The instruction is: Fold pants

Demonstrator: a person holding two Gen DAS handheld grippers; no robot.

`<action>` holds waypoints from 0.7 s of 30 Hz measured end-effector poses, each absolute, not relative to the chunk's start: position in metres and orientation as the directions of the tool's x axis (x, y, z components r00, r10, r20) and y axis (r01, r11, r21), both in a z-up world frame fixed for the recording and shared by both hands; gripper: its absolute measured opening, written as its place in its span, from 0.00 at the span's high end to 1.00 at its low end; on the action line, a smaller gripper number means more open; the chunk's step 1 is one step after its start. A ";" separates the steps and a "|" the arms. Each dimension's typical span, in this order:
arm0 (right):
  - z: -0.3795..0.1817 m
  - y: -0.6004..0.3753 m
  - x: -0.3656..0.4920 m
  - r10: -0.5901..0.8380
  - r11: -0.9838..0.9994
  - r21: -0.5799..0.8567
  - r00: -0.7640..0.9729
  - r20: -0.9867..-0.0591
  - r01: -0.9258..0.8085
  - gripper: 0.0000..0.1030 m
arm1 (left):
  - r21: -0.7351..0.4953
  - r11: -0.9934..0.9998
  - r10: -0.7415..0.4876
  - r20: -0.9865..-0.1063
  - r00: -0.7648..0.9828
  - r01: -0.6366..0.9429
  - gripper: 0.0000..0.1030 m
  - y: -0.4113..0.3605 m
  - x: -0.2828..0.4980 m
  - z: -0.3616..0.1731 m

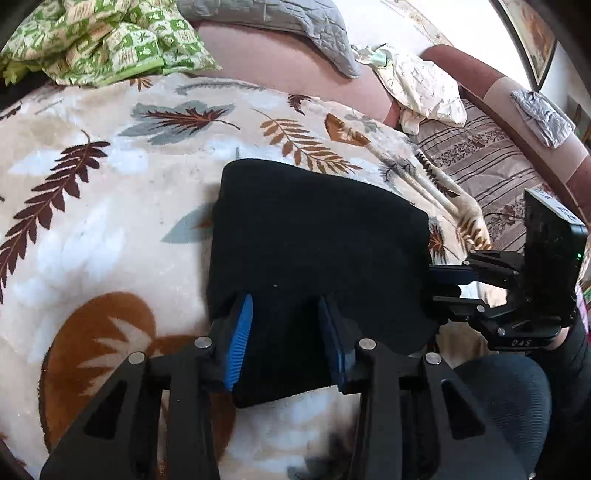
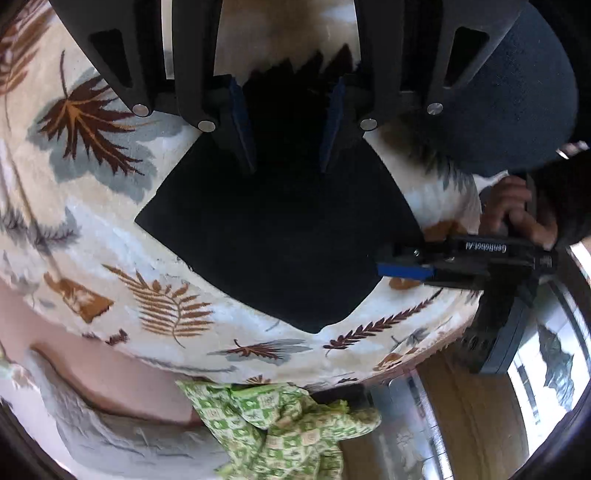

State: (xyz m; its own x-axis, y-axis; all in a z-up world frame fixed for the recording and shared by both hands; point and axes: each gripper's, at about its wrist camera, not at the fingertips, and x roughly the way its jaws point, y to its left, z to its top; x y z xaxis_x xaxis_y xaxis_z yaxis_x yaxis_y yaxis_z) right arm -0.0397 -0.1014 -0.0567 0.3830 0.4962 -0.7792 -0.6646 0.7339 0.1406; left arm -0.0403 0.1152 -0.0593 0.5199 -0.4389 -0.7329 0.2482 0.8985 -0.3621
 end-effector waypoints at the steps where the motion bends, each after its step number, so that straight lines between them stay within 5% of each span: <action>1: -0.057 -0.104 -0.040 0.508 0.735 0.157 0.383 -0.771 -0.660 0.64 | -0.372 0.896 -0.443 -0.734 0.515 0.242 0.67 0.117 -0.040 -0.056; 8: -0.021 -0.121 -0.043 0.571 0.762 0.160 0.535 -0.622 -0.627 0.57 | -0.472 0.833 -0.542 -0.597 0.592 0.287 0.65 0.134 -0.024 -0.009; 13: -0.061 -0.120 0.006 0.467 0.842 0.206 0.485 -0.739 -0.498 0.53 | -0.432 0.875 -0.482 -0.732 0.482 0.219 0.67 0.102 0.031 -0.056; 19: -0.052 -0.142 0.007 0.546 0.828 0.351 0.491 -0.679 -0.436 0.50 | -0.442 0.858 -0.511 -0.691 0.511 0.261 0.67 0.111 0.013 -0.032; 21: -0.052 -0.161 0.002 0.614 0.789 0.466 0.472 -0.633 -0.400 0.47 | -0.462 0.852 -0.515 -0.657 0.550 0.247 0.58 0.129 0.008 -0.026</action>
